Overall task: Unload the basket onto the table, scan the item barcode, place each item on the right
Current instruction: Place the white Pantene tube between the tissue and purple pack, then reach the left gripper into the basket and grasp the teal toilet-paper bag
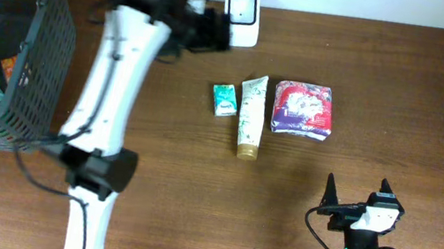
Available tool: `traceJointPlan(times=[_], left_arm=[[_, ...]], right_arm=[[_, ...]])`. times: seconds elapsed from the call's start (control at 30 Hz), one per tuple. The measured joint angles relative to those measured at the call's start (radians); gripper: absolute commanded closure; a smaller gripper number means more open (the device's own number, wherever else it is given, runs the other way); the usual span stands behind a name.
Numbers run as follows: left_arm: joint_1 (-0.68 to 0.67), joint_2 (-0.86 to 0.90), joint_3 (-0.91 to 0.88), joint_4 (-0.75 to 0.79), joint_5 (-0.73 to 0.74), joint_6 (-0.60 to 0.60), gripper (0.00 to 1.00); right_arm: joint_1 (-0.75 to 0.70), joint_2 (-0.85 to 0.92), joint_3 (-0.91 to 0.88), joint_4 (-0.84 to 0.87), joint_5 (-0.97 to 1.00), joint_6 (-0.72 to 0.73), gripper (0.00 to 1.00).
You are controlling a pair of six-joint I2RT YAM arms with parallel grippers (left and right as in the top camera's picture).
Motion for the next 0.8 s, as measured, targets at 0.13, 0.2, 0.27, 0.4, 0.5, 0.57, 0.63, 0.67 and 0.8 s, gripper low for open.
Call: traceJointPlan(times=[0.13, 0.2, 0.27, 0.4, 0.5, 0.57, 0.63, 0.67, 0.8], left_arm=[[0.288, -0.208, 0.056, -0.031, -0.021, 0.039, 0.01], [0.441, -0.268, 0.063, -0.030, -0.053, 0.039, 0.01], [0.610, -0.272, 0.063, -0.027, -0.084, 0.039, 0.02], [0.801, -0.235, 0.062, 0.001, -0.164, 0.040, 0.10], [0.853, -0.151, 0.062, -0.007, -0.226, 0.040, 0.11], [0.853, -0.056, 0.060, -0.029, -0.303, 0.040, 0.13], [0.853, 0.012, 0.050, -0.031, -0.389, 0.040, 0.13], [0.853, 0.042, 0.032, -0.030, -0.431, 0.040, 0.15], [0.853, 0.093, -0.127, 0.070, -0.519, 0.115, 0.23]], right_arm=[[0.000, 0.000, 0.000, 0.000, 0.000, 0.000, 0.02], [0.000, 0.000, 0.000, 0.000, 0.000, 0.000, 0.02], [0.000, 0.000, 0.000, 0.000, 0.000, 0.000, 0.01], [0.000, 0.000, 0.000, 0.000, 0.000, 0.000, 0.01], [0.000, 0.000, 0.000, 0.000, 0.000, 0.000, 0.01], [0.000, 0.000, 0.000, 0.000, 0.000, 0.000, 0.01], [0.000, 0.000, 0.000, 0.000, 0.000, 0.000, 0.01], [0.000, 0.000, 0.000, 0.000, 0.000, 0.000, 0.01], [0.000, 0.000, 0.000, 0.000, 0.000, 0.000, 0.02]])
